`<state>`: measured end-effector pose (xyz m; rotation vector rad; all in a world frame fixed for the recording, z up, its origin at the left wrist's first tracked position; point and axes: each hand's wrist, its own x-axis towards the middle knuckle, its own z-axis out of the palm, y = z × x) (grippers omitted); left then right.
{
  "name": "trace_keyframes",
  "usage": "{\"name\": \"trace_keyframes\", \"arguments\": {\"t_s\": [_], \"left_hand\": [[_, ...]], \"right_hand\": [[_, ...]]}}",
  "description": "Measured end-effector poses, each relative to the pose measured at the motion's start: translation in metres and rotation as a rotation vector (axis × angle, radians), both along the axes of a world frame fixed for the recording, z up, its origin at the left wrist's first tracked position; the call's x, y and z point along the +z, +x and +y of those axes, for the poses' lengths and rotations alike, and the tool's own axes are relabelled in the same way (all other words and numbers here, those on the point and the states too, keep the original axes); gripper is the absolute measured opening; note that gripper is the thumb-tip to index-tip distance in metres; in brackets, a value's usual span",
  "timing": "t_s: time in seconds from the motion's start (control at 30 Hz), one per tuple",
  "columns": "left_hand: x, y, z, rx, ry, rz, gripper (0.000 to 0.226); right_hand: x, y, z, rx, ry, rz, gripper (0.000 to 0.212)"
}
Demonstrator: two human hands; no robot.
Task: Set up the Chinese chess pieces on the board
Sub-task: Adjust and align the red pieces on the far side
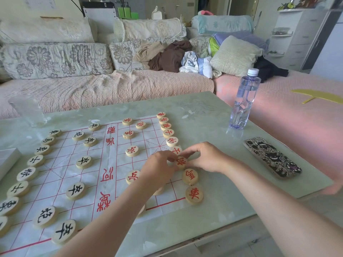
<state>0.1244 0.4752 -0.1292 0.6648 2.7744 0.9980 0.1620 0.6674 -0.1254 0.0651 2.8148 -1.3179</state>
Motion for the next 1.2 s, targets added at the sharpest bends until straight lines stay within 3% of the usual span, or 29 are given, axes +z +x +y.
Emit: {"name": "trace_keyframes", "arguments": {"t_s": [0.23,0.43,0.57,0.83,1.0,1.2], "left_hand": [[0.001,0.015,-0.003,-0.015,-0.032,0.107,0.026],[0.002,0.037,-0.007,-0.068,-0.085,0.165,0.017],[0.002,0.044,-0.006,-0.098,-0.119,0.182,0.018],[0.005,0.049,-0.008,-0.063,-0.081,0.124,0.025],[0.008,0.05,-0.008,-0.071,-0.108,0.101,0.027],[0.011,0.05,-0.011,-0.076,-0.13,0.119,0.034]], "right_hand": [[0.013,0.016,0.004,-0.078,0.022,0.024,0.021],[0.016,0.038,0.007,-0.004,0.061,-0.103,0.029],[0.018,0.047,0.004,0.033,0.042,-0.084,0.023],[0.013,0.05,-0.003,0.044,0.086,-0.048,0.04],[0.019,0.05,-0.005,0.043,0.081,-0.081,0.026],[0.016,0.05,-0.008,0.046,0.083,-0.078,0.038]]}}
